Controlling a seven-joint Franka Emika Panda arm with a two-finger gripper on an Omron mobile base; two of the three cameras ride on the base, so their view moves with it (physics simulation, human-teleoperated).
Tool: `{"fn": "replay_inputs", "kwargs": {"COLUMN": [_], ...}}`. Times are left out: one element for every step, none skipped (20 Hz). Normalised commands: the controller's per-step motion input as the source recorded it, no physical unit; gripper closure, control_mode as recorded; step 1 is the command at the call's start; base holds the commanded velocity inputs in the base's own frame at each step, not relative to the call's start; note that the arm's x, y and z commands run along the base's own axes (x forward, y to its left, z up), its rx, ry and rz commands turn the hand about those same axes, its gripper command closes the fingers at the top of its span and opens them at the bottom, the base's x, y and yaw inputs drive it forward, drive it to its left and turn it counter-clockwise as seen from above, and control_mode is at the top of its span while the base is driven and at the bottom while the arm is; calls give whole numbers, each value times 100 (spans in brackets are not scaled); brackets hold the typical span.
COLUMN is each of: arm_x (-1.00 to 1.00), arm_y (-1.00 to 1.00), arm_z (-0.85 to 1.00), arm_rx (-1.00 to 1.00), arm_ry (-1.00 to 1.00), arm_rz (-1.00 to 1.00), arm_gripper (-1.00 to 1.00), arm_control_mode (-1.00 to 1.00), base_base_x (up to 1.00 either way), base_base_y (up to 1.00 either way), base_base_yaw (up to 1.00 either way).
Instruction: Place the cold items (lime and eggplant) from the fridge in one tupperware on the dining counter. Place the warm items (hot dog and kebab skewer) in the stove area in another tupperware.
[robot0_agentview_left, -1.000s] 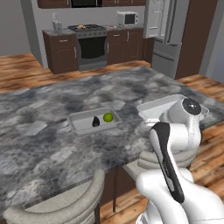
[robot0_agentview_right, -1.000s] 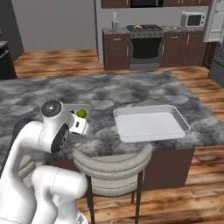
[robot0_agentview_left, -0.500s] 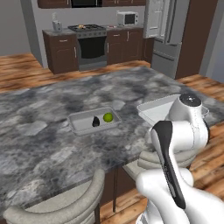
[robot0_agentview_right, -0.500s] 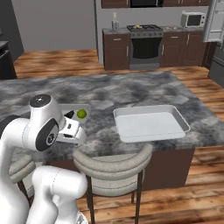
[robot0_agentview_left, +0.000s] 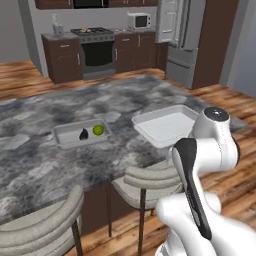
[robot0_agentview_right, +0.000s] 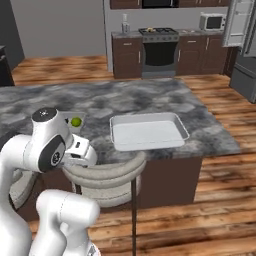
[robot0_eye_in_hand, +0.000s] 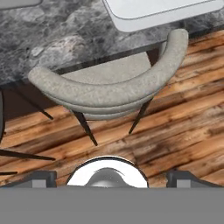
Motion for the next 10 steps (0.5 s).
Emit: {"fn": "replay_inputs", "kwargs": {"arm_x": [0, 0, 0, 0, 0, 0, 0, 0, 0, 0], "arm_y": [0, 0, 0, 0, 0, 0, 0, 0, 0, 0], "arm_z": [0, 0, 0, 0, 0, 0, 0, 0, 0, 0], "arm_rx": [0, 0, 0, 0, 0, 0, 0, 0, 0, 0], "arm_ry": [0, 0, 0, 0, 0, 0, 0, 0, 0, 0], "arm_rz": [0, 0, 0, 0, 0, 0, 0, 0, 0, 0], "arm_gripper": [-100, -100, -100, -100, -100, -100, -100, -100, -100, -100], "arm_control_mode": [100, 100, 100, 100, 100, 100, 100, 100, 100, 100], "base_base_x": [0, 2, 18, 28, 24, 19, 12, 5, 1, 1], "base_base_y": [-100, -100, -100, -100, -100, -100, -100, -100, -100, -100], "base_base_yaw": [0, 8, 12, 16, 19, 19, 18, 17, 17, 15]}}
